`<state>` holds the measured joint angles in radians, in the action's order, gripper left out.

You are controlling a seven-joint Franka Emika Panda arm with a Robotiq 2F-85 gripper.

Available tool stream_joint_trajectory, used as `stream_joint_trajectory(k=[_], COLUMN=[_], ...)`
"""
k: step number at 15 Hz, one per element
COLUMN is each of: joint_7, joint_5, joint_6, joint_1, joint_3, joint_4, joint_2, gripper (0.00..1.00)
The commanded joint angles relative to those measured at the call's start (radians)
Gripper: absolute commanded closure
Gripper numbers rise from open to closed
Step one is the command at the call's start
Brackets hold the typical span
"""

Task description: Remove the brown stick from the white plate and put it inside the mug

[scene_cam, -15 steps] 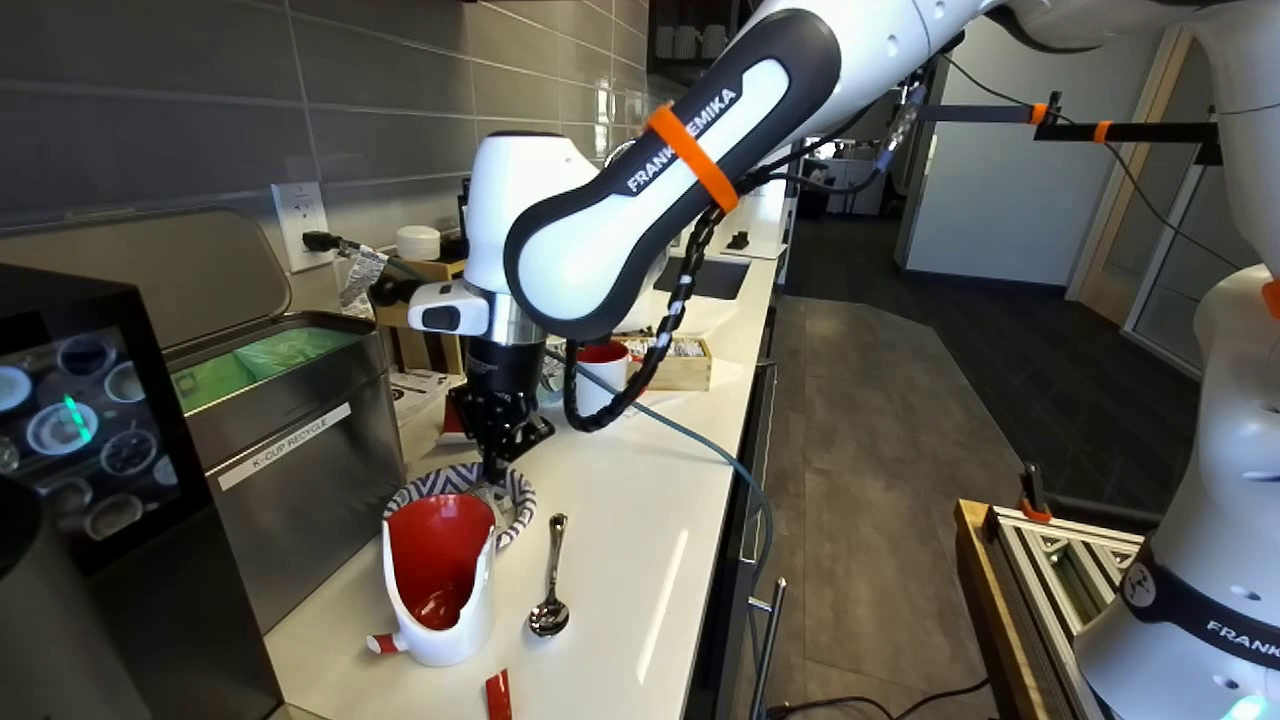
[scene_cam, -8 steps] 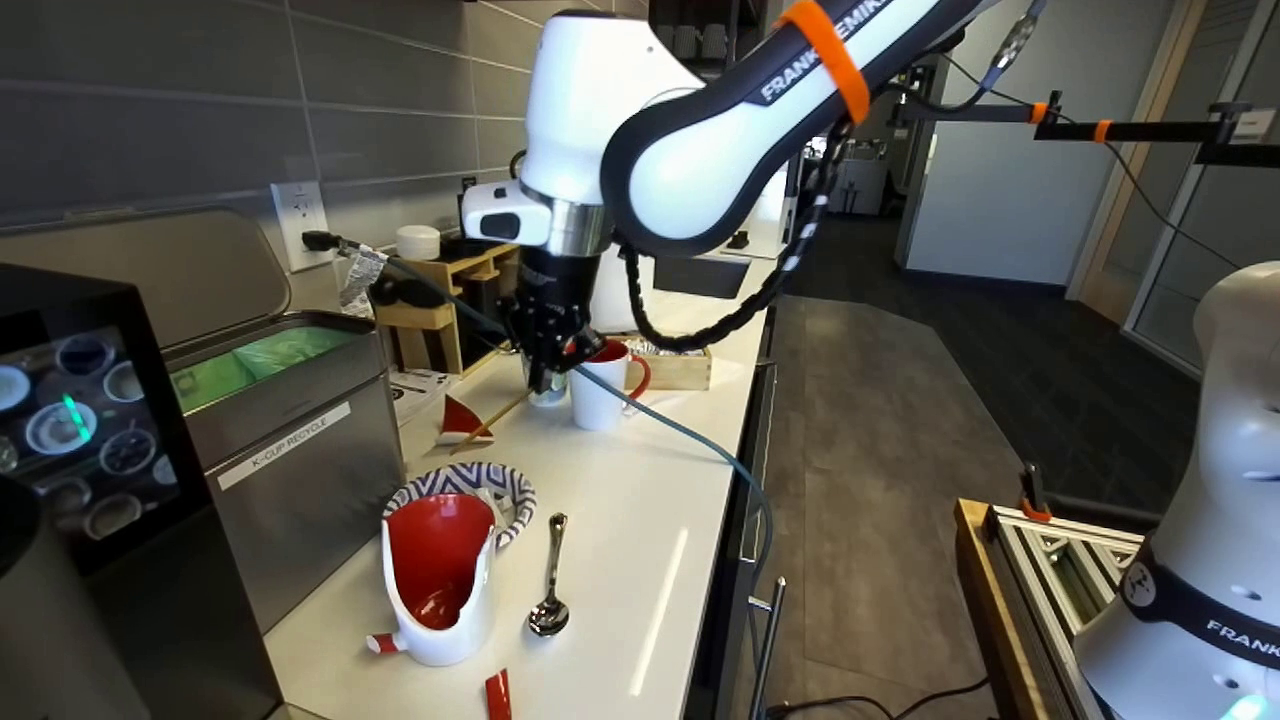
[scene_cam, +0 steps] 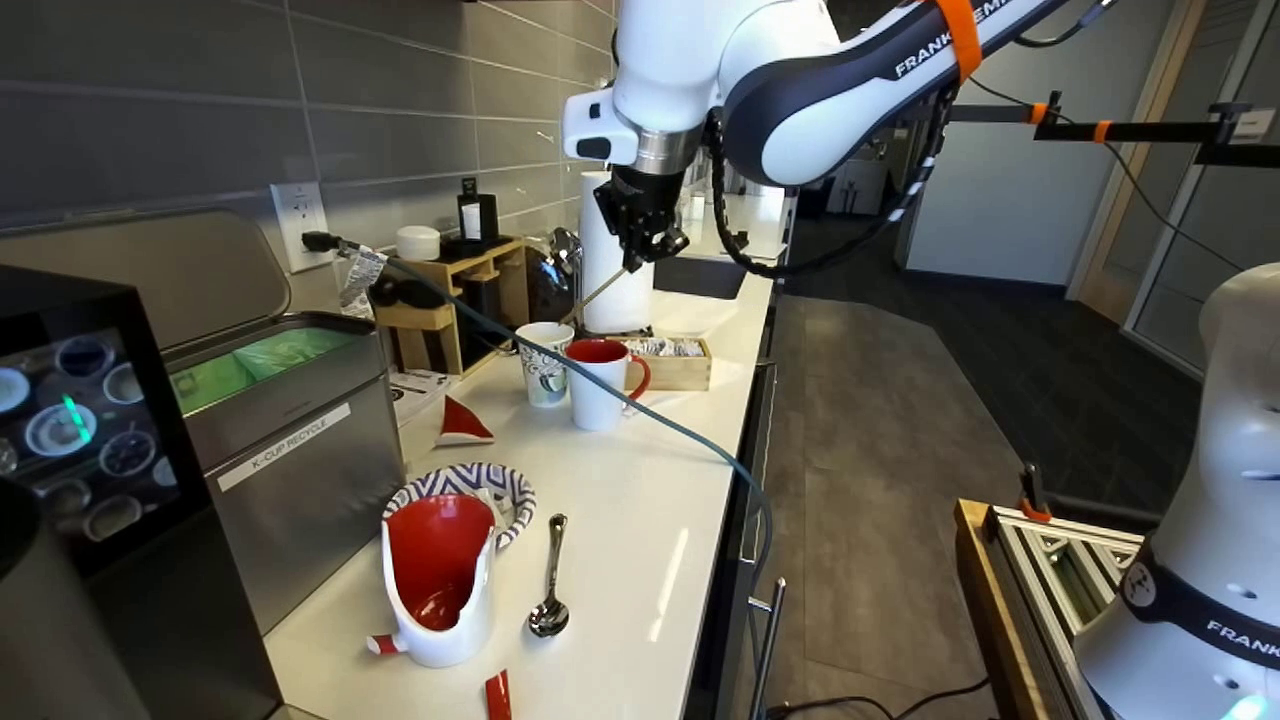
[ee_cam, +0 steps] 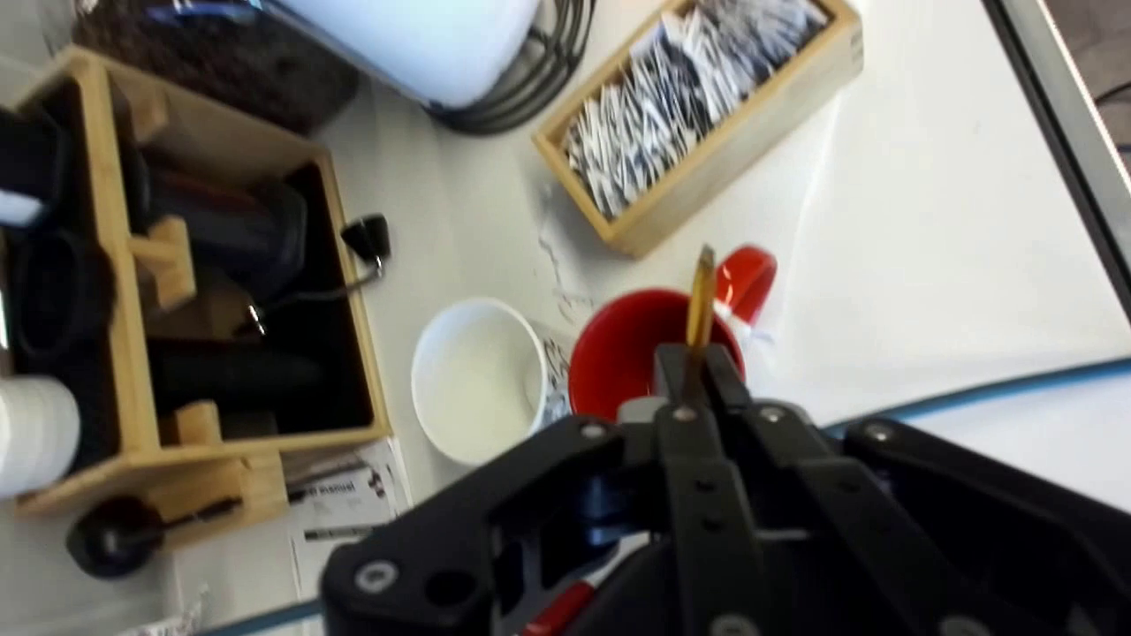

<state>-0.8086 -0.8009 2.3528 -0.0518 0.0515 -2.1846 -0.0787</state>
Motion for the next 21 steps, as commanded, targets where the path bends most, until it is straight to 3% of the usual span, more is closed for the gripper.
stream_joint_trajectory(k=[1,6,10,14,21], joint_7=[0.17,0.288,0.261,0.235,0.232], joint_5=[-0.202,-0.378,-0.44,-0.466,-0.523], joint_6=[-0.132,-0.42,-0.63,-0.686,-0.679], joint_1=[-0.009,0.038,0.086,0.107,0.103], joint_3=[-0.013,-0.059,-0.098,-0.112,-0.102], joint_4=[0.025,0.104,0.176,0.231,0.313], joint_2=[0.0,0.107,0.232,0.332,0.444], gripper=[0.99,0.99,0.99,0.99,0.99])
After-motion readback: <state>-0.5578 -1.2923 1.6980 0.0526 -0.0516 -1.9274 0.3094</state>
